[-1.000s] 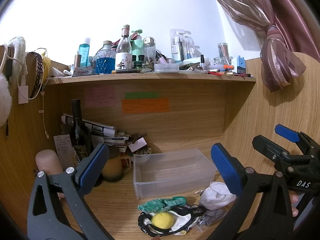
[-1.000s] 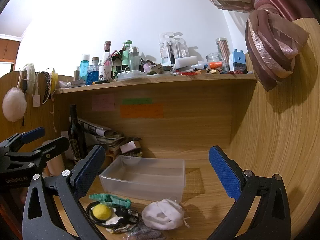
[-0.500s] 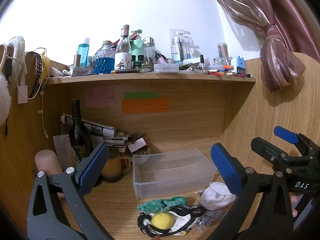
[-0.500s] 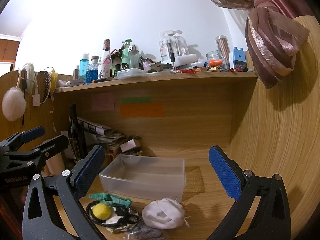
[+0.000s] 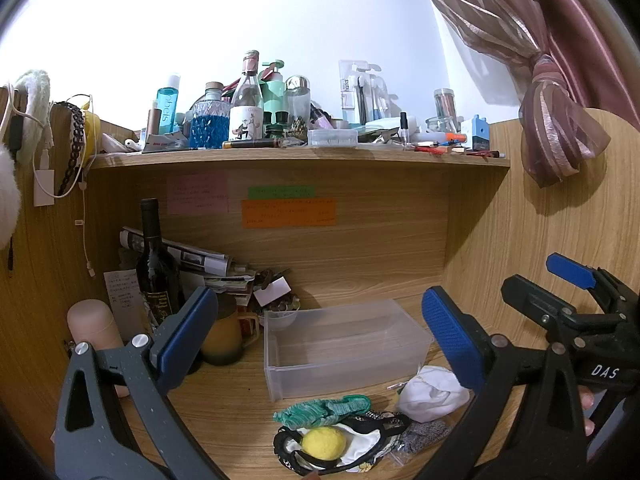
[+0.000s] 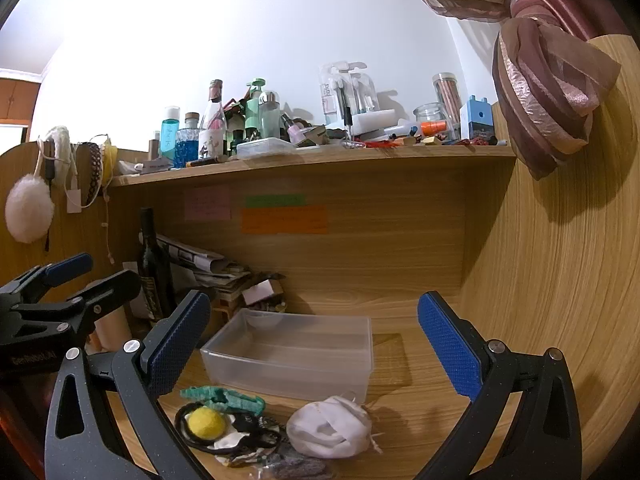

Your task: Organize soft objects

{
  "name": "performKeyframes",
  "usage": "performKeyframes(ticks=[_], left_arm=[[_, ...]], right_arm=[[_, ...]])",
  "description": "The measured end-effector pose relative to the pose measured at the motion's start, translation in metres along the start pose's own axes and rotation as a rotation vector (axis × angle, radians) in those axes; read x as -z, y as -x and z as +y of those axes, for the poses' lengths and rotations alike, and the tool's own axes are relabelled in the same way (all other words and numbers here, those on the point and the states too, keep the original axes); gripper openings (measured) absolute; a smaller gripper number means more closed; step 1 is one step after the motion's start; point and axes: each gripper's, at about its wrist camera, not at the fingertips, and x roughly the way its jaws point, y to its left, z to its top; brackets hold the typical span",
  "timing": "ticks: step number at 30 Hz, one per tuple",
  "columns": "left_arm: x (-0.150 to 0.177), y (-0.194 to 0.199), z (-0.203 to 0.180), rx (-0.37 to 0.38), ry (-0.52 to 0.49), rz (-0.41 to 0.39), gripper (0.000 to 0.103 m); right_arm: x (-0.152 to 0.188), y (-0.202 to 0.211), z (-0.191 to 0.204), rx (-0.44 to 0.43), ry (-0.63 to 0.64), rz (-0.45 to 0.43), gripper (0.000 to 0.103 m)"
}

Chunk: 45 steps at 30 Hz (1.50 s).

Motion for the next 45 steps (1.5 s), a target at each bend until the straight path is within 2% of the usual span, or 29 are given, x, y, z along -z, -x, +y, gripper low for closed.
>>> performKeyframes(ticks=[14,20,22,25,29,35,36,38,45], left_arm=[[0.005,-0.012,0.0,0.028,0.009,0.02,0.103],[0.026,-0.038,0.011,0.065,0.058,0.128,0.103],[0.034,-0.047,0.015,0.061,0.072,0.169,0.103],[0.049,-0.059,0.018,0.042,0.079,0.225,0.102],[0.074,-0.074,0.02,0.044,0.086,0.323,0.089],[0.113,-0.088,0.021,0.07,0.104,0.468,0.08],[0.118,-0.09,0.021,0.078,0.11,0.486,0.079],[0.127,-0.093,0.021,0.105,0.127,0.522,0.071],[0.147,-0.096,0.014,0.13,0.136,0.573,0.07]], right_arm=[[0.002,-0.004,0.0,0.014,0.009,0.02,0.103],[0.017,-0.018,-0.003,0.027,-0.002,0.108,0.103],[0.025,-0.023,-0.004,0.036,-0.007,0.139,0.103],[0.039,-0.03,-0.008,0.035,-0.017,0.203,0.097],[0.056,-0.044,-0.014,0.022,-0.031,0.294,0.087],[0.085,-0.062,-0.024,0.012,-0.052,0.422,0.076],[0.089,-0.064,-0.026,0.008,-0.058,0.441,0.076],[0.097,-0.069,-0.03,-0.006,-0.067,0.478,0.076],[0.108,-0.082,-0.033,-0.032,-0.071,0.528,0.076]])
